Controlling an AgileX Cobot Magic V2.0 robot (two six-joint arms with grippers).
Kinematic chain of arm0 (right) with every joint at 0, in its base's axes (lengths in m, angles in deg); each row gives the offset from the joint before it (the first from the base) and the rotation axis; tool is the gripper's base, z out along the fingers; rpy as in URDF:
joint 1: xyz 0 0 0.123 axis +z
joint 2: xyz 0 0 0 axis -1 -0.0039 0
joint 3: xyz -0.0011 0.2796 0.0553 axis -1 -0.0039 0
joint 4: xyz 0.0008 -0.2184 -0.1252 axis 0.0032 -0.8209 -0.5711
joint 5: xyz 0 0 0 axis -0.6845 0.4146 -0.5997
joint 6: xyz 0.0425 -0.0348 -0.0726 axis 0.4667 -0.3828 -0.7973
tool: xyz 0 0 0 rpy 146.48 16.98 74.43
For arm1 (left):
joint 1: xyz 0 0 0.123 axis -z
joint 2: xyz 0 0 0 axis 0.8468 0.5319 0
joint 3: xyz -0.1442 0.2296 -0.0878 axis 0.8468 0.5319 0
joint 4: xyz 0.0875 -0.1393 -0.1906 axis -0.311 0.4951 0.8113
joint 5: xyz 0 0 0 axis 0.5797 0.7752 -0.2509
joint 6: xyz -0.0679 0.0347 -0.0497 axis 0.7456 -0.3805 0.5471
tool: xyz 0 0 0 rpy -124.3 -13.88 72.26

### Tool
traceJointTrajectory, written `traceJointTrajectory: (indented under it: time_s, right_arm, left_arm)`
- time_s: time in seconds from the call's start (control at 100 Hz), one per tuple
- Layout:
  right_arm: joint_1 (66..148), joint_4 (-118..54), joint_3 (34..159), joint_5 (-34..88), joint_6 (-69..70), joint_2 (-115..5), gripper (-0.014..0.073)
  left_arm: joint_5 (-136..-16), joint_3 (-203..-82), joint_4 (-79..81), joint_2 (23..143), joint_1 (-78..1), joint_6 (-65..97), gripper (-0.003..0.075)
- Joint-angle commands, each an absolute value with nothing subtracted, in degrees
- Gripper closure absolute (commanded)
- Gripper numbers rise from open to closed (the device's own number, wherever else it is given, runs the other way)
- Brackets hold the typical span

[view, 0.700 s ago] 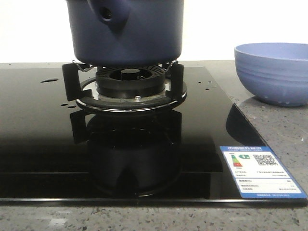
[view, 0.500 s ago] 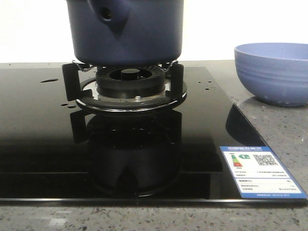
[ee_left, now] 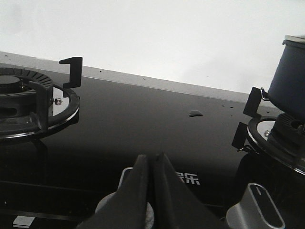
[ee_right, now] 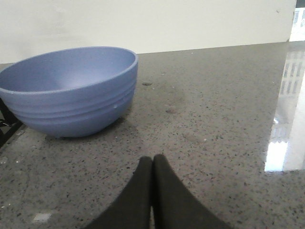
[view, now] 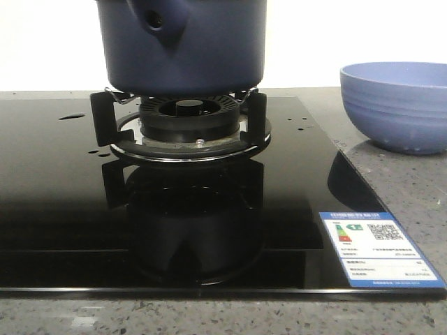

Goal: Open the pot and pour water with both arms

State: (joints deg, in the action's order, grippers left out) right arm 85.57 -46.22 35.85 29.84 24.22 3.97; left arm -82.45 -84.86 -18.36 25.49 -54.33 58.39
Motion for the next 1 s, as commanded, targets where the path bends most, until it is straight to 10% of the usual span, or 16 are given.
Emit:
traceJointTrajectory:
  time_s: [0.0,0.99]
  right_arm:
    - [85.7,-46.9,34.3,34.7,24.1,5.0,0.0650]
    - [85.7,-15.6,45.5,25.0,22.4,4.2,0.0645]
  left_arm:
    - [-86.6,-83.0,-18.2,24.0,-54.3,58.8,0.0739]
    - [-79.9,-93.1,7.9,24.8,-54.3,56.9,0.0739]
